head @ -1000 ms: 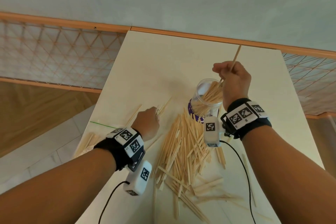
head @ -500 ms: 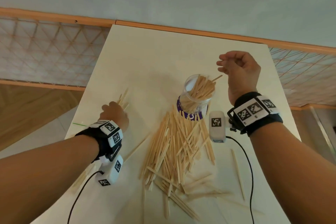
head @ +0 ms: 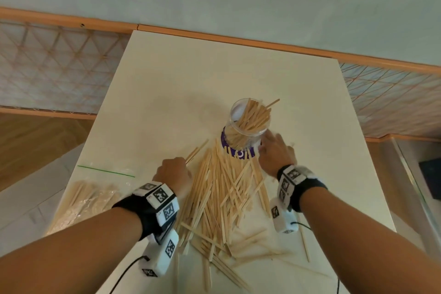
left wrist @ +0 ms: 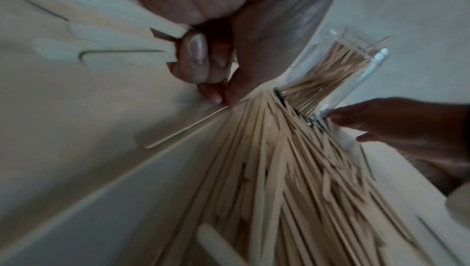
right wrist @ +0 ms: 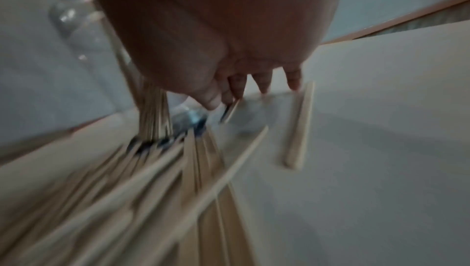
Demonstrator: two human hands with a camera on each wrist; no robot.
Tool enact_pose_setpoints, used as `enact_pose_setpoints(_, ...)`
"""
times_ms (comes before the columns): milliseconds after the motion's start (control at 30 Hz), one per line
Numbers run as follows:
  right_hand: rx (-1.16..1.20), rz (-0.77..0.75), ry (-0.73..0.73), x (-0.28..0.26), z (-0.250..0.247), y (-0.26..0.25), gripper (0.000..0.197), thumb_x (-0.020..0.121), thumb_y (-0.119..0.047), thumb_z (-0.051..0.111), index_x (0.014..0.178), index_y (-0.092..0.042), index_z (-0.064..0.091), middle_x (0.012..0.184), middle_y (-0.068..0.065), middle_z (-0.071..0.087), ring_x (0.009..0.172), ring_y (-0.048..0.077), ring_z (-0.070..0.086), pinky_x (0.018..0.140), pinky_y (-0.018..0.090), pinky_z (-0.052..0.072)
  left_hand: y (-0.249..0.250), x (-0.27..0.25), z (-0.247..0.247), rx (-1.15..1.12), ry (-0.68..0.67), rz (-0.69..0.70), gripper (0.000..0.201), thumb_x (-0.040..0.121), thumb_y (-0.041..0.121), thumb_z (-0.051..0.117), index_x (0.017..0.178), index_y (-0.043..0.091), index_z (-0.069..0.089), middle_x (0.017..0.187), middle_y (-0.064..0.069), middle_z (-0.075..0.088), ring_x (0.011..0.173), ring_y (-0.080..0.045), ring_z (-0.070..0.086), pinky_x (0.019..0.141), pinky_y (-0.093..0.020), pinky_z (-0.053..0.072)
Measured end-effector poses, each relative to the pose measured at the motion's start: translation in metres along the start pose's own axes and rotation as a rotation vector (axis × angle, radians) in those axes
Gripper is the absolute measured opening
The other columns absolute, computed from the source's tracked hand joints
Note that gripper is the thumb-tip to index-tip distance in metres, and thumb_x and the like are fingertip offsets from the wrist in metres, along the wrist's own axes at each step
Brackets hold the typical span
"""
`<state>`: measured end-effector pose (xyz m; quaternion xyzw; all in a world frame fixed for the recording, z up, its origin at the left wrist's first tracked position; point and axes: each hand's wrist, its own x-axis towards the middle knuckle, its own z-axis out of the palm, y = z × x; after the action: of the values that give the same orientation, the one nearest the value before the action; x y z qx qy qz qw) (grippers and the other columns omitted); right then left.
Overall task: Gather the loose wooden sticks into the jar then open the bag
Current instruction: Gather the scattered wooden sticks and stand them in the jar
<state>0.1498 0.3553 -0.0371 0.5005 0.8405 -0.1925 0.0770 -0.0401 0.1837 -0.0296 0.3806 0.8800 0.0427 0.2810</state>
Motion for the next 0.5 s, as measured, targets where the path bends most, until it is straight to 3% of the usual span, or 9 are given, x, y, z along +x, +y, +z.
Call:
enact_pose_setpoints(33,-0.061,-0.021,0.003,-0.009,0.005,0.001,0.039,0.097,-0.018,0.037,0.135,-0.016,0.045,0.147,-0.001,0.043,0.127,0.024,0.045,0.104,0.055,0.04,-0.004,-0.004,0.0,-0.022,0.023,0.029,0.027,0.092,0.029,0.047,0.105,0.009,0.06,0.101,-0.011,0.064,0.088,-0.027,0.065,0.077,-0.037,0.057)
enact_pose_setpoints(100,-0.036,-0.009,0.093,-0.025,0.002,0.003,0.035,0.096,-0.016,0.038,0.127,-0.015,0.053,0.141,0.004,0.054,0.121,0.024,0.053,0.104,0.051,0.042,-0.018,-0.012,-0.003,-0.026,0.061,0.072,0.023,0.089,0.032,0.05,0.1,0.013,0.056,0.097,-0.005,0.061,0.083,-0.021,0.062,0.075,-0.036,0.057)
enact_pose_setpoints(167,0.277,0.084,0.271,-0.034,-0.02,0.001,0.039,0.098,-0.014,0.041,0.134,-0.015,0.055,0.138,0.01,0.06,0.122,0.028,0.058,0.109,0.044,0.041,-0.035,-0.022,-0.006,0.033,0.028,0.077,0.026,0.087,0.033,0.055,0.104,0.014,0.052,0.099,-0.003,0.055,0.084,-0.019,0.059,0.075,-0.031,0.054)
enact_pose_setpoints(267,0.627,0.07,0.432,-0.032,-0.07,-0.014,0.052,0.104,-0.024,0.041,0.154,-0.016,0.031,0.154,0.009,0.043,0.139,0.022,0.044,0.108,0.026,0.03,-0.048,-0.037,-0.007,0.15,-0.015,0.074,0.026,0.089,0.028,0.055,0.109,0.012,0.051,0.099,-0.003,0.052,0.087,-0.021,0.058,0.073,-0.029,0.05)
enact_pose_setpoints(367,0.566,-0.053,0.294,-0.021,-0.093,-0.04,0.06,0.106,-0.045,0.03,0.157,-0.016,0.02,0.159,0.01,0.035,0.144,0.023,0.037,0.113,0.03,0.028,-0.043,-0.041,-0.002,0.2,0.006,0.105,0.02,0.094,0.02,0.047,0.111,0.012,0.054,0.105,-0.004,0.059,0.092,-0.022,0.061,0.073,-0.029,0.049)
enact_pose_setpoints(433,0.375,-0.119,0.137,-0.015,-0.088,-0.053,0.062,0.104,-0.052,0.02,0.151,-0.013,0.031,0.155,0.013,0.039,0.143,0.029,0.037,0.117,0.042,0.029,-0.035,-0.041,0.002,0.206,0.008,0.1,0.019,0.095,0.018,0.046,0.109,0.011,0.057,0.104,-0.005,0.061,0.092,-0.023,0.062,0.072,-0.029,0.048)
enact_pose_setpoints(500,0.216,-0.175,0.111,-0.014,-0.078,-0.057,0.064,0.105,-0.052,0.016,0.15,-0.011,0.035,0.16,0.012,0.031,0.148,0.028,0.027,0.12,0.047,0.022,-0.028,-0.04,0.004,0.167,0.006,0.09,0.019,0.094,0.016,0.046,0.105,0.011,0.06,0.1,-0.005,0.064,0.088,-0.023,0.063,0.07,-0.029,0.05)
